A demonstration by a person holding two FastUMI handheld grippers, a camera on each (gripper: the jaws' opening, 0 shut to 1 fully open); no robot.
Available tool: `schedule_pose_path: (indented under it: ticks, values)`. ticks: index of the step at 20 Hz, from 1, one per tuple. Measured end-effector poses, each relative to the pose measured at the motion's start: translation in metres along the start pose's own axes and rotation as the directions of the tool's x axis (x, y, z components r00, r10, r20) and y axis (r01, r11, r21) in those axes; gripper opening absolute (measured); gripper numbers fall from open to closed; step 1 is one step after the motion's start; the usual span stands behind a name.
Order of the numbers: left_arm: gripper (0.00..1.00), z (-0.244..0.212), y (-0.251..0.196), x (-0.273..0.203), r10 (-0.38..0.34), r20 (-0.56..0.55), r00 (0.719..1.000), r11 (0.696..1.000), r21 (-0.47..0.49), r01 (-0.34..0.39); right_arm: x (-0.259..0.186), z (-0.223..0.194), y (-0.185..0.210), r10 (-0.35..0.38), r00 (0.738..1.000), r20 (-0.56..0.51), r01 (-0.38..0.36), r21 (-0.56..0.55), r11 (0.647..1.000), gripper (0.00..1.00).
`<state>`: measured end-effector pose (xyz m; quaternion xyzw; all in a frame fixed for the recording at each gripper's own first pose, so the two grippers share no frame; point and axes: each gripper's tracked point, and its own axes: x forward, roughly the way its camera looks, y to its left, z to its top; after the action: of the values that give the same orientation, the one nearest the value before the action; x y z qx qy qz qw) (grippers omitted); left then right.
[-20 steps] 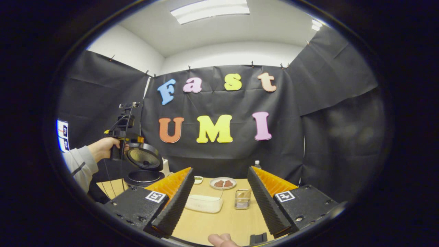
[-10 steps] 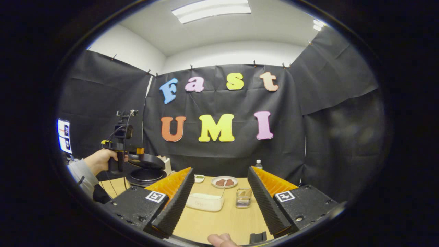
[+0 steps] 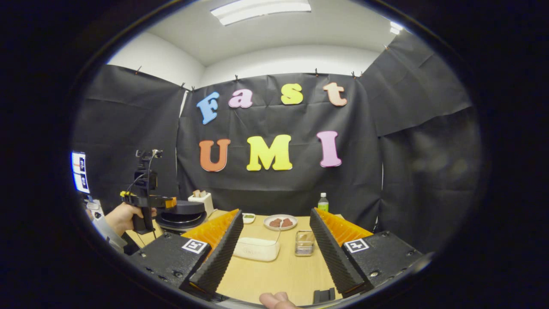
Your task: Close the left gripper, press the button to open the rice cooker; take a wooden spoon from the chopstick holder with the right hand, scoop a spoonful of rice and pour it into the rice cooker, then put the wooden spoon back into the chopstick holder.
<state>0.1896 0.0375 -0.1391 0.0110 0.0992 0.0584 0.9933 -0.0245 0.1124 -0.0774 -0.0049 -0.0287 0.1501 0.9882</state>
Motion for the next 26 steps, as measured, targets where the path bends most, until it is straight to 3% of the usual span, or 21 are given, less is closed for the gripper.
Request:
schedule_pose_path:
  ticks: [5, 10, 18, 26]
  values:
    - [0.97, -0.011, 0.000, -0.001, 0.011, 0.014, 1.000, 1.000, -0.001, -0.011, 0.003, -0.005, -0.004, 0.002, 1.000, -0.007, -0.002, 0.002, 1.000, 1.00]
    - [0.97, -0.038, -0.002, 0.002, 0.047, -0.048, 0.998, 0.999, 0.010, -0.047, 0.002, -0.004, -0.020, -0.026, 1.000, -0.010, 0.026, 0.020, 0.999, 1.00]
    - [0.98, -0.033, 0.001, 0.001, 0.056, 0.063, 0.996, 0.998, 0.001, -0.056, -0.007, 0.004, -0.027, -0.043, 0.999, 0.001, 0.043, -0.003, 0.999, 1.00]
    - [0.98, -0.037, 0.000, -0.005, 0.027, 0.056, 0.998, 1.000, 0.012, -0.028, -0.009, 0.012, -0.030, -0.069, 0.998, -0.011, 0.069, -0.039, 0.997, 0.99]
